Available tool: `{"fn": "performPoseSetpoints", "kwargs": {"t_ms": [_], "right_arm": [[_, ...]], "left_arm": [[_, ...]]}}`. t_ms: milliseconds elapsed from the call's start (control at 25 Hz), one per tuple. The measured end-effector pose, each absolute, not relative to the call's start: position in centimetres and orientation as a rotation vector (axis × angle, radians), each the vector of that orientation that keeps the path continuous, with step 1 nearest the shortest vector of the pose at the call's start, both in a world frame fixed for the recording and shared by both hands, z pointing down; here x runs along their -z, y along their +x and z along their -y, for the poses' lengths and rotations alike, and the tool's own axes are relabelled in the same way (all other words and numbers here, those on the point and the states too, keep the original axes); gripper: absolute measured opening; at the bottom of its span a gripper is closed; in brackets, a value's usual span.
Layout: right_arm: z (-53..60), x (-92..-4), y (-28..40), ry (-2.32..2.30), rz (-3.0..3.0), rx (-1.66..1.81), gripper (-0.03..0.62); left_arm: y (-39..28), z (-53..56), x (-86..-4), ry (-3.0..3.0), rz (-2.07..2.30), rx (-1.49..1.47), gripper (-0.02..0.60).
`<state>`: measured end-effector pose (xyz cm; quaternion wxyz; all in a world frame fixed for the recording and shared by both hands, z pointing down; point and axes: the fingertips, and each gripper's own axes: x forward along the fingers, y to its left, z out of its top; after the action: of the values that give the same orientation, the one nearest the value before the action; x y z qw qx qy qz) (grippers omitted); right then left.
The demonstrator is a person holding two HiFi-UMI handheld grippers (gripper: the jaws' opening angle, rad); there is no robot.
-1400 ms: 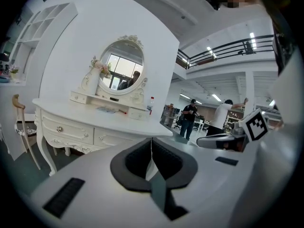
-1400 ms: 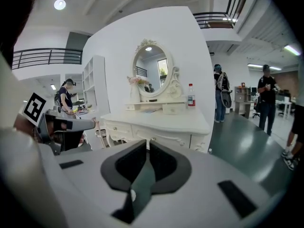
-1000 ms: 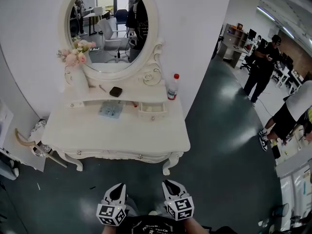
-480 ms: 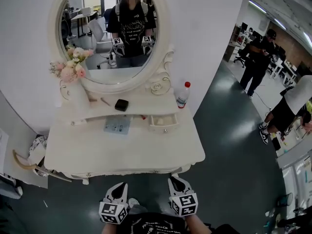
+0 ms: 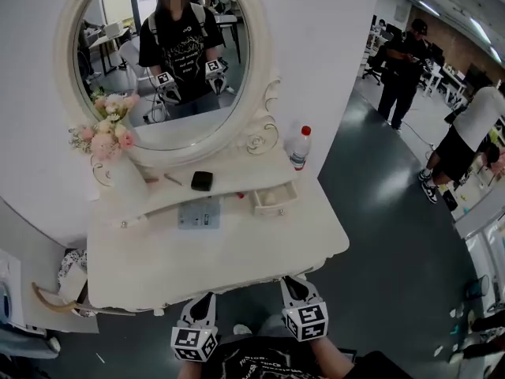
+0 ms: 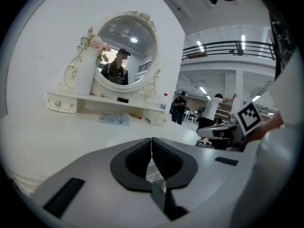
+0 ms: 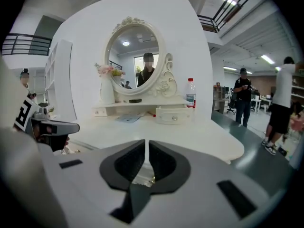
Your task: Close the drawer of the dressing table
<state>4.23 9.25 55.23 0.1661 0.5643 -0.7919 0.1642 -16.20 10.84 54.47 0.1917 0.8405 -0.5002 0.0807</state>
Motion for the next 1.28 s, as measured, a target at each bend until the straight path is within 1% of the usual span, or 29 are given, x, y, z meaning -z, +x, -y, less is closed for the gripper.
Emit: {"fn": "performPoseSetpoints", "kwargs": {"t_ms": [200,360,720,880,1280], "right_arm": [[-7.9,-56.1,4.6,1.612,2.215,-0.494,0.058],[-4.8,-56.3,5.5,1.63,2.231,-0.526,0.094],[4.0,-55.3,8.0,1.619,2.243,-0.505,0.148],[6.9,-55.9,8.1,1.587,2.252,-0.536,0.149],[11.8,-57.8,8.7,1.55,2.211,-0.482,0.174]], "left_arm": [[-16.9,-9.8,-54.4,2.366,1.415,-0.248,0.015],[-18.1,-8.1,-54.7,2.33,1.484,-0.295,0.015],[-19.3,-4.3,-53.9,2.188,1.64,-0.231,0.015],[-18.9,-2.8,-54.8,2.126,1.661,-0.288,0.015],[-17.7,0.7,-55.2,2.039,1.724,-0.247,0.015]]}}
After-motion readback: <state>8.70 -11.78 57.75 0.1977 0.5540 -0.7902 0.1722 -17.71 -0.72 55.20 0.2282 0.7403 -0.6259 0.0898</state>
